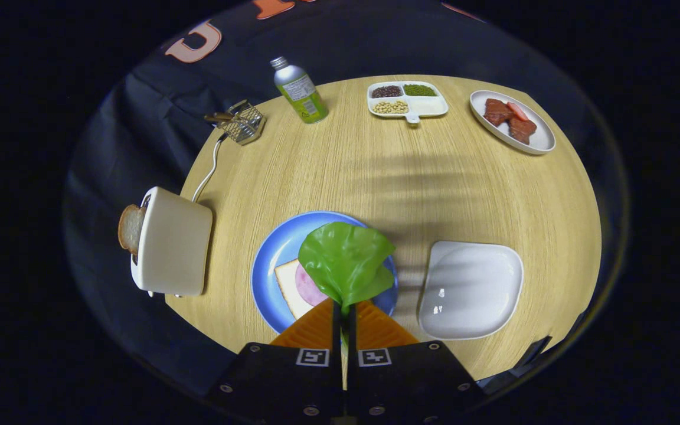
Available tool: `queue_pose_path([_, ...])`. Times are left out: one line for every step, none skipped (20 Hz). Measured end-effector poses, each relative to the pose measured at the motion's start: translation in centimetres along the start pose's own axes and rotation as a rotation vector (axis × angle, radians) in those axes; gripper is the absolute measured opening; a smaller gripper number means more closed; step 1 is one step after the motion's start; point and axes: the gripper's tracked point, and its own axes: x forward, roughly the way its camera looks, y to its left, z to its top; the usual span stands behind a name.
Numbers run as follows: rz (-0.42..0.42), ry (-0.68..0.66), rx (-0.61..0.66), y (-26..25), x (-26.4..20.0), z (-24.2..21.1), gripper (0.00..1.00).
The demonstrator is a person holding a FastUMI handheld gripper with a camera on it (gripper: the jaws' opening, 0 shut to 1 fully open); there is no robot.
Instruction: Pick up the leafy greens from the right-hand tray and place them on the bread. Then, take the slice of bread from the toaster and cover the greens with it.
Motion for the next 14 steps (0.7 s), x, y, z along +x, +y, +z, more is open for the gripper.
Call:
queue_pose_path([0.003,0.004,-0.013,0.5,0.4,0.0,0.04])
queue_pose_path([0.005,0.013,-0.024,1.0,0.8,0.0,0.04])
queue_pose_path([0.011,0.023,-0.032,1.6,1.1,-0.1,0.04])
queue_pose_path([0.017,0.030,-0.042,2.2,1.5,-0.2,0.04])
queue_pose_path([0.015,0.036,-0.052,2.6,1.8,-0.2,0.05])
queue_pose_path([0.009,0.039,-0.063,2.8,2.1,-0.1,0.06])
queue_pose_path([0.001,0.041,-0.075,3.0,2.4,0.0,0.10])
queue_pose_path([-0.007,0.044,-0.085,3.0,2.7,0.1,0.12])
queue_pose_path([-0.011,0.051,-0.094,3.2,2.8,0.2,0.17])
queue_pose_path([-0.013,0.058,-0.102,3.4,3.0,0.2,0.20])
queue_pose_path([-0.018,0.063,-0.111,3.4,3.0,0.2,0.24])
queue_pose_path([-0.024,0.070,-0.113,3.5,3.0,0.2,0.29])
queue_pose_path([-0.026,0.074,-0.116,3.6,3.0,0.1,0.37])
queue_pose_path([-0.028,0.074,-0.125,3.6,2.9,0.0,0.41])
